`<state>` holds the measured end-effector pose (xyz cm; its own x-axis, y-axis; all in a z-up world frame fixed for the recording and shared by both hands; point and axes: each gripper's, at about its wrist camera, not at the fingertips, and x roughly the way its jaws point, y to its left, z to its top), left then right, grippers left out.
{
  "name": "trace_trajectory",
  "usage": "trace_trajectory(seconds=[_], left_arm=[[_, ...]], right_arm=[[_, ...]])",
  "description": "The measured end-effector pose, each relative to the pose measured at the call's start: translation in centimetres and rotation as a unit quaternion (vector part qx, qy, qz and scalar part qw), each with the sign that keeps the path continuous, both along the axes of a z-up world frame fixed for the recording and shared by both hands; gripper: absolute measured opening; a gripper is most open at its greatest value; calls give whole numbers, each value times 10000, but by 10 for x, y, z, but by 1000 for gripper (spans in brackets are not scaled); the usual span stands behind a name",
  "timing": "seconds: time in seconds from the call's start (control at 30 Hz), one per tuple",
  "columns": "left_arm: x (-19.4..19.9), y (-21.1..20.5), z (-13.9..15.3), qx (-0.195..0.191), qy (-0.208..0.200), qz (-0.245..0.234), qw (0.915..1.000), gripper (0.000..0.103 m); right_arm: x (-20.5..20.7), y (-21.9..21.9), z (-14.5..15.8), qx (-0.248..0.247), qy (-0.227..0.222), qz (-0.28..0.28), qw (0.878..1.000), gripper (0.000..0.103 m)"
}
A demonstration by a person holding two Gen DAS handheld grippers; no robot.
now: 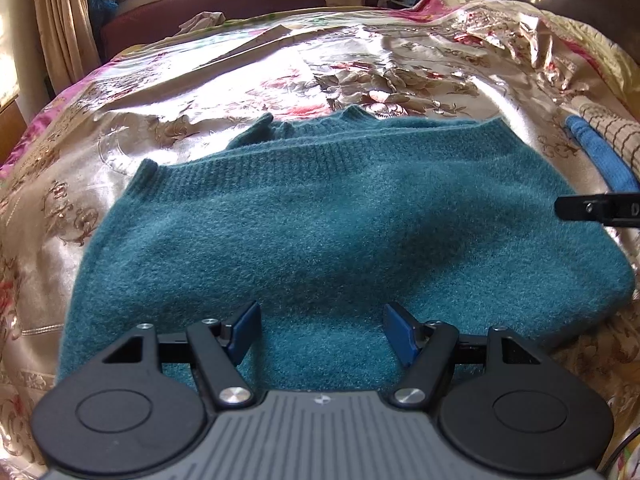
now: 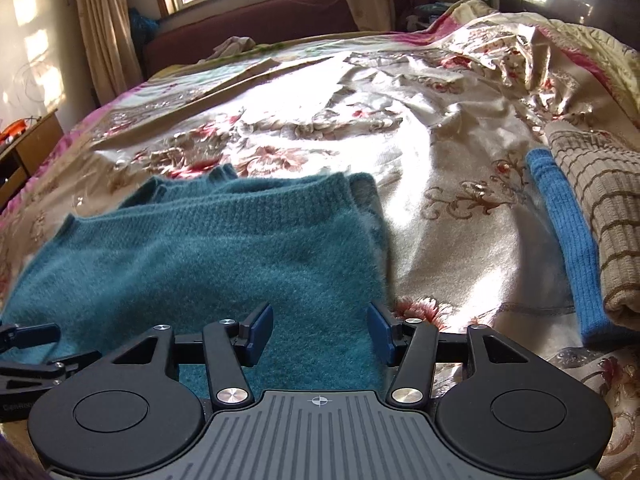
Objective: Fold small clothes
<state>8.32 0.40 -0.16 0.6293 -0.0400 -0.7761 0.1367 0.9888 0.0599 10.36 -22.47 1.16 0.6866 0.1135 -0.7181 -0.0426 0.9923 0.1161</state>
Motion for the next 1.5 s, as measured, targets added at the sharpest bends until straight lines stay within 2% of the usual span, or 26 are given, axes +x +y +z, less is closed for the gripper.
trace_trajectory(seconds=[0.4, 1.0, 1.27, 1.5], left_arm=[[2, 1, -3, -49, 82, 74, 9999, 73], [4, -1, -4, -5, 163, 94, 9998, 74], [19, 2, -1, -131, 641, 80, 9978, 77], [25, -2, -2, 0, 853, 54, 9963, 79]], right_arm=[[7, -6, -8, -280, 256, -243, 9990, 55], [12, -20, -20, 128, 489, -380, 9980, 63], [21, -28, -23, 429, 682, -304, 9963, 67], [28, -36, -30, 723, 833, -300, 9934, 71]])
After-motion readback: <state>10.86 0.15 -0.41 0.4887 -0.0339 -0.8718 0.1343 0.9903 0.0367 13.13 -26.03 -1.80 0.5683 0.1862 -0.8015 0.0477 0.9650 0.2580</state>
